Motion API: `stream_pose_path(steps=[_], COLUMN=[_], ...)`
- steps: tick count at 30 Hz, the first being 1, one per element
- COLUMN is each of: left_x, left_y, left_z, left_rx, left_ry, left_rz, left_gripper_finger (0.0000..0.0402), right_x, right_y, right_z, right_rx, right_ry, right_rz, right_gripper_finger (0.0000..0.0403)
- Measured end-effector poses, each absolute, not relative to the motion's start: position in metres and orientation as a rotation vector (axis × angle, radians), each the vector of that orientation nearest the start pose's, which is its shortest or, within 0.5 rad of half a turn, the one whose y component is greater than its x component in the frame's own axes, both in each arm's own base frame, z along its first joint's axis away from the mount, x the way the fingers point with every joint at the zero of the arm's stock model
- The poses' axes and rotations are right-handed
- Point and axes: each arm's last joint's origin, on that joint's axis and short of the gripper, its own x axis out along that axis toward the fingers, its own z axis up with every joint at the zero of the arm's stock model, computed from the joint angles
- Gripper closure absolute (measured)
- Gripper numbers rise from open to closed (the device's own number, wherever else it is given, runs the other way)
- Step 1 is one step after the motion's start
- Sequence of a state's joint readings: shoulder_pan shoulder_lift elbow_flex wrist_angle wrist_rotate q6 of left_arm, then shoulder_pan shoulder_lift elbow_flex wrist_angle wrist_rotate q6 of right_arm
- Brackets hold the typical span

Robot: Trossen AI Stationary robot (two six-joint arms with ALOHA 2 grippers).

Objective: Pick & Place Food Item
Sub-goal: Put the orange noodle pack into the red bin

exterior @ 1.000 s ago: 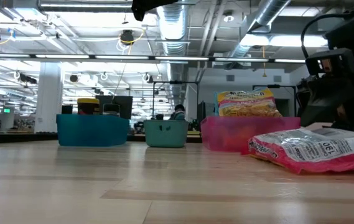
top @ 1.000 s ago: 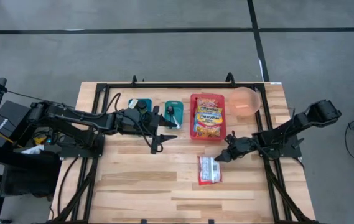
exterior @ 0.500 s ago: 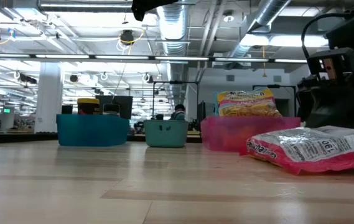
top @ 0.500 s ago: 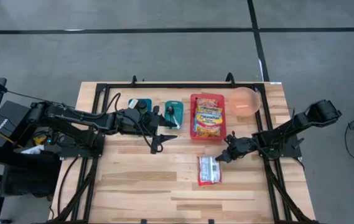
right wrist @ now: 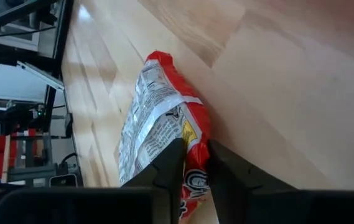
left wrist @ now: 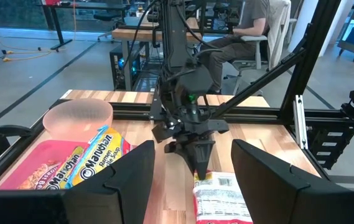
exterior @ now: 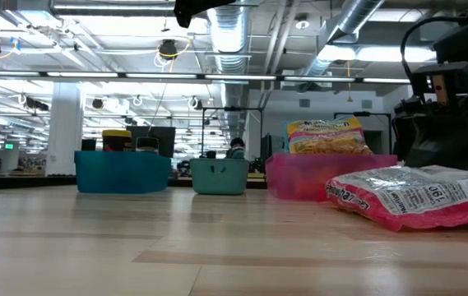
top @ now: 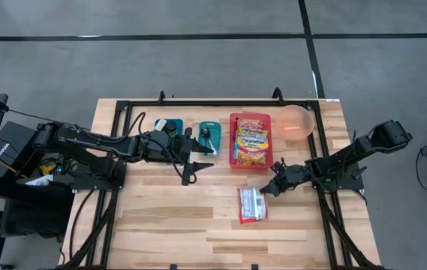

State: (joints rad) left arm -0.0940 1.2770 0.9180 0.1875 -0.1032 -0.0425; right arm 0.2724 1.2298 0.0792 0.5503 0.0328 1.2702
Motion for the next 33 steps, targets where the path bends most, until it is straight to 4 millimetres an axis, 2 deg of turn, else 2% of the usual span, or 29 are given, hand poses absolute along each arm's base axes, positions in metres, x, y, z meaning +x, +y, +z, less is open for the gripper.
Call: stream_pose_path(steps=[6, 15, 33], left_x=[0.288, 0.288, 0.288], left_y=[-0.024, -0.024, -0.024], left_z=[0.31, 0.31, 0.31], left_rx=[-0.026, -0.026, -0.025], left_ry=[0.17, 0.169, 0.17], left_rz=[0.013, 0.013, 0.013], left_gripper_finger=[0.0192, 0.0192, 0.0192], right_x=[0.165, 0.171, 0.175], right_y=[0.045, 0.047, 0.048], right_z=[0.106, 0.112, 0.119], right_rx=[1.094, 1.039, 0.998], right_ry=[0.606, 0.586, 0.528], right_rz=[-0.129, -0.085, -0.019], right_gripper_finger=[0.0347, 0.0392, 0.0393])
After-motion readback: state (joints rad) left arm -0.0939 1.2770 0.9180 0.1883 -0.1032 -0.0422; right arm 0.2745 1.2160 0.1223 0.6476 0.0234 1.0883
